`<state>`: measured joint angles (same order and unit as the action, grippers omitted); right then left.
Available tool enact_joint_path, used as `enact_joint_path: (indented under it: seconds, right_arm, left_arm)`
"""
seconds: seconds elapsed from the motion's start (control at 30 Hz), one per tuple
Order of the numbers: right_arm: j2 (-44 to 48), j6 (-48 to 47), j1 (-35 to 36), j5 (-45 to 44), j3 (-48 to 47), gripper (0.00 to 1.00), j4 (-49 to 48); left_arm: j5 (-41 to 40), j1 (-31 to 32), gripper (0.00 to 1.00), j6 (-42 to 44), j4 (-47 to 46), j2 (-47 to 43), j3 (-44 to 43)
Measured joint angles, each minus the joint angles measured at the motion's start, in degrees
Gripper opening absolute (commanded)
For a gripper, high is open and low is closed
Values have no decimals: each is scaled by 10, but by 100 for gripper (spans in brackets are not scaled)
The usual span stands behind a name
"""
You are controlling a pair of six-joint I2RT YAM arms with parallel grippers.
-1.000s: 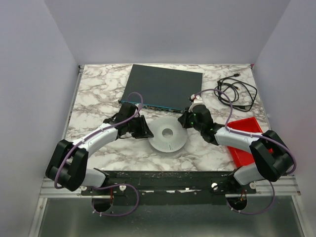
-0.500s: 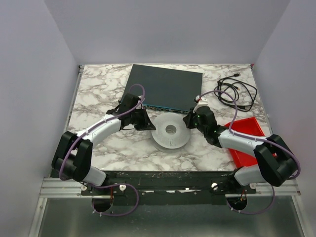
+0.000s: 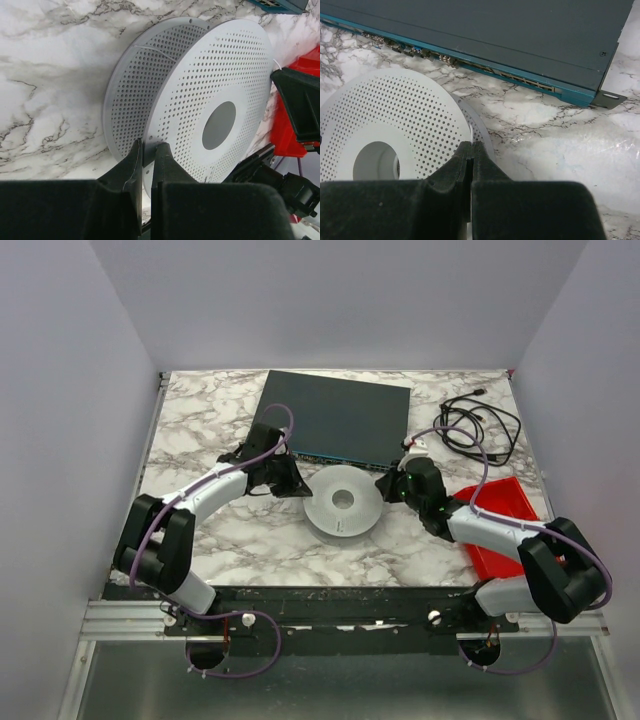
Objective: Wrap the cables
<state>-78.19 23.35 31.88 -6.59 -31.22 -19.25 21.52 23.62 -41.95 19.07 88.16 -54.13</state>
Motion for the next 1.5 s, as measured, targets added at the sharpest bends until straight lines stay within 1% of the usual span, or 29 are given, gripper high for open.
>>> enact_joint_path:
  seconds: [0.27,0.5,0.77,0.9,0.93,1.0,1.03,1.07,1.13,1.17,1.33,1.5]
  right_arm:
    - [1,6,-12,27,5,1,-4]
    - [1,15,-17,46,6,1,-6]
    - [-17,35,-32,63,-14,1,15]
    - [-22,38,-42,80,-30,1,38]
    - [-22,38,-42,84,-33,1,43]
    - [-22,37,-43,91,-38,1,53]
    - [-22,37,-43,96,-41,1,59]
    - [-22,37,-43,100,-43,1,63]
    - [-21,36,-44,108,-47,1,71]
    - [-21,37,-45,111,-49,1,75]
    - [-20,36,-46,122,-54,1,89]
    - [-20,35,-46,124,-60,1,101]
  left_arm:
    - [-18,-12,0,19,9,16,-30]
    - [-59,-28,0,34,28,21,-38]
    - [-117,-41,0,52,64,24,-38]
    - [-121,-43,0,56,71,24,-36]
    - [-121,-43,8,56,72,24,-36]
    - [-118,-43,30,56,72,24,-36]
    - [-114,-43,37,56,72,23,-36]
    - [-105,-42,42,55,68,18,-31]
    - [-91,-40,47,52,62,2,-16]
    - [-83,-40,47,50,60,-10,-5]
    - [-37,-40,48,38,49,-68,40]
    - [22,-40,48,22,17,-73,57]
